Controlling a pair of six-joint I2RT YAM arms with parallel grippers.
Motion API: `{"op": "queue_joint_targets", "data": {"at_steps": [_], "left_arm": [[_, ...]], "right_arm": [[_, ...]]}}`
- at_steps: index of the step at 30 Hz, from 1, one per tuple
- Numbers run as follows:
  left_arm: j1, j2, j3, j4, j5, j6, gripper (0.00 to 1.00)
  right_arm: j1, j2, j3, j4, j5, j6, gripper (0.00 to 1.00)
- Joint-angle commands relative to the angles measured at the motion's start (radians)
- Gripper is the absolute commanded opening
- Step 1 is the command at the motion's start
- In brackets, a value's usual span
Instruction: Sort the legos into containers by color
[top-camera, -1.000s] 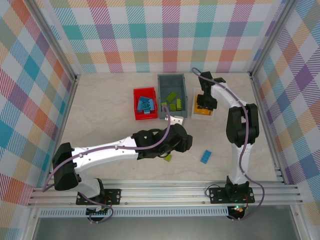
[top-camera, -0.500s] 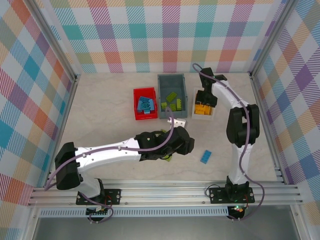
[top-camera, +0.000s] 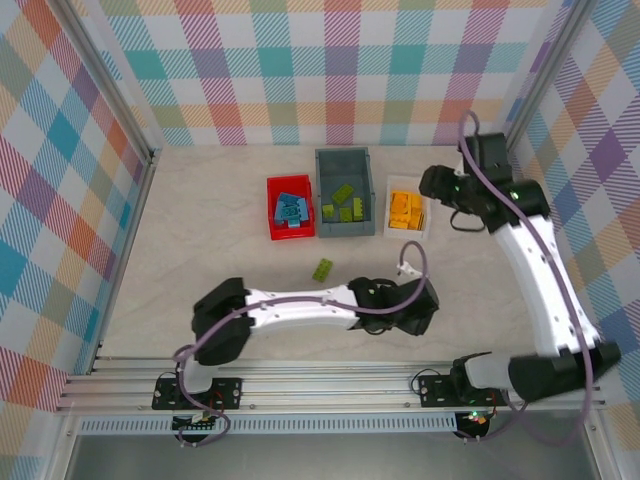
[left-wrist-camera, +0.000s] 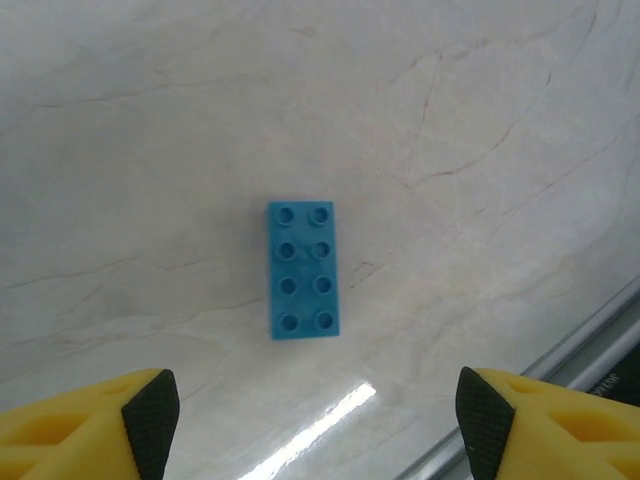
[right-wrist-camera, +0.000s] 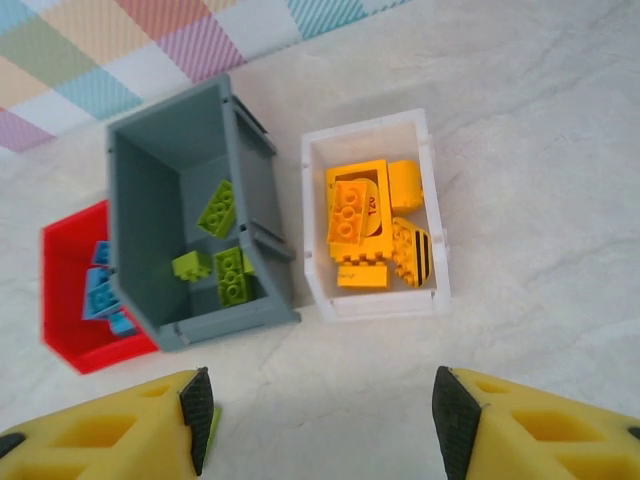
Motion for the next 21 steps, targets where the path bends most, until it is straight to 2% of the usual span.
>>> {"op": "queue_joint_targets", "data": {"at_steps": [1, 5, 9, 11, 17, 21], "left_arm": [[-0.015, 0.105, 0.125, -0.130, -0.010, 0.040, 0.78], [-0.008, 0.224, 0.241, -0.207, -0.081, 0.063, 0.82], [0.018, 0.306, 0.306, -0.214, -0.043, 0.061, 0.79], [0.030, 0.332, 0.324, -0.209, -0.022, 0.062, 0.74], [0.048, 0.357, 0.337, -0.186, -0.004, 0.065, 0.42], [0.051, 0.304, 0.315, -0.182, -0.058, 0.067, 0.36]], "right_arm": [[0.005, -0.137, -0.060, -0.054, -0.040, 0.046, 0.64], [0.004, -0.290, -0.106, -0.088, -0.057, 0.059, 0.66], [0.003, -0.377, -0.124, -0.153, -0.067, 0.078, 0.67], [0.004, -0.401, -0.130, -0.174, -0.070, 0.085, 0.67], [0.004, -0.419, -0.132, -0.200, -0.082, 0.085, 0.66], [0.004, -0.412, -0.141, -0.189, -0.110, 0.077, 0.66]]}}
